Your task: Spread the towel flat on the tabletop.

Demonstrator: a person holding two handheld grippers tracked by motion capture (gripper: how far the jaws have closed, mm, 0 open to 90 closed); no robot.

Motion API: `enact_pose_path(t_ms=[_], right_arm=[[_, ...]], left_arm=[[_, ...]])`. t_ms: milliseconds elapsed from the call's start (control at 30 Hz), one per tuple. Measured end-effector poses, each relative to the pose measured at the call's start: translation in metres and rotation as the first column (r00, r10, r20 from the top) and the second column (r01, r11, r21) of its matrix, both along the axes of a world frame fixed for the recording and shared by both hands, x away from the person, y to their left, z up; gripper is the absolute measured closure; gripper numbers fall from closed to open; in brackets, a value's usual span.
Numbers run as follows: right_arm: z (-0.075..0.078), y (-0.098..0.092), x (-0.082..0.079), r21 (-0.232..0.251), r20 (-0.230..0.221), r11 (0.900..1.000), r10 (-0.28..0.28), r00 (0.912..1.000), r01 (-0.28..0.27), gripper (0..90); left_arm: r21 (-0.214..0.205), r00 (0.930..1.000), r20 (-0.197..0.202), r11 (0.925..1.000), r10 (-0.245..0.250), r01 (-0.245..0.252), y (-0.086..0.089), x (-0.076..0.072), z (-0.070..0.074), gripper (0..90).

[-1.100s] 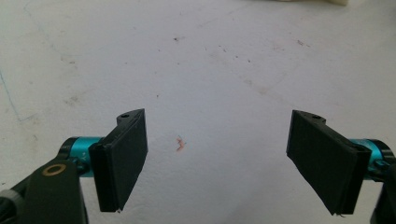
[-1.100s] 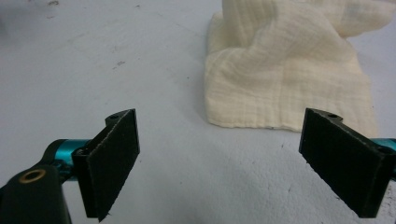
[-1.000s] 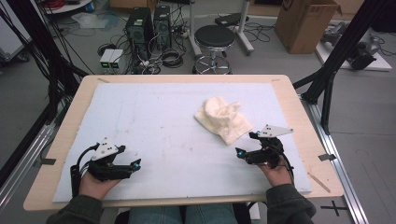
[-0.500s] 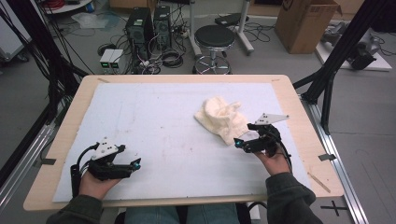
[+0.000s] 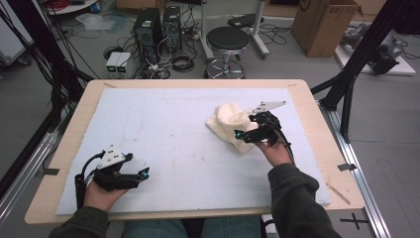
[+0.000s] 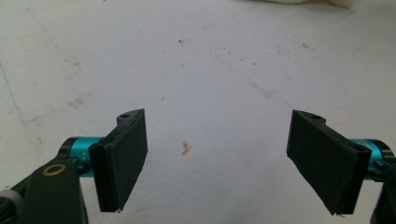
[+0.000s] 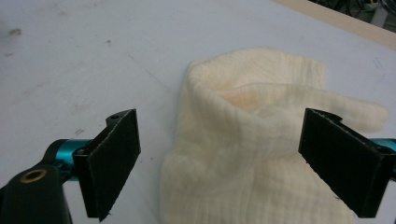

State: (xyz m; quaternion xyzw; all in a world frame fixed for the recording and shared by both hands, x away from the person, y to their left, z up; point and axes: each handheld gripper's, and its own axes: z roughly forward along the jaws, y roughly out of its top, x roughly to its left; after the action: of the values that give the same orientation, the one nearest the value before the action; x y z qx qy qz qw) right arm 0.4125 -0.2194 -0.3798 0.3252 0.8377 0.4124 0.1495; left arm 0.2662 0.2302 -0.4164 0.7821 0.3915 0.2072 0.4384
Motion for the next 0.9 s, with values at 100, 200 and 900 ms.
enact_pose_path(t_ms=[100, 200, 900], right_arm=[[-0.005, 0.011, 0.012, -0.024, -0.024, 0.9997, -0.004, 0.9997, 0.004, 14.6], [-0.013, 0.020, 0.020, -0.036, -0.027, 0.9993, -0.010, 0.9996, 0.009, 17.4], [-0.034, 0.020, 0.040, -0.194, -0.080, 0.9807, -0.037, 0.9961, 0.021, 68.8]], left_arm=[[-0.002, 1.0000, 0.000, 1.0000, -0.002, 0.002, 0.000, 0.000, 0.000, 20.9], [-0.013, 1.0000, 0.002, 0.9999, 0.004, -0.004, 0.000, 0.001, 0.001, 20.9], [-0.028, 0.9999, 0.004, 0.9995, -0.014, 0.014, -0.007, 0.011, 0.002, 20.9]])
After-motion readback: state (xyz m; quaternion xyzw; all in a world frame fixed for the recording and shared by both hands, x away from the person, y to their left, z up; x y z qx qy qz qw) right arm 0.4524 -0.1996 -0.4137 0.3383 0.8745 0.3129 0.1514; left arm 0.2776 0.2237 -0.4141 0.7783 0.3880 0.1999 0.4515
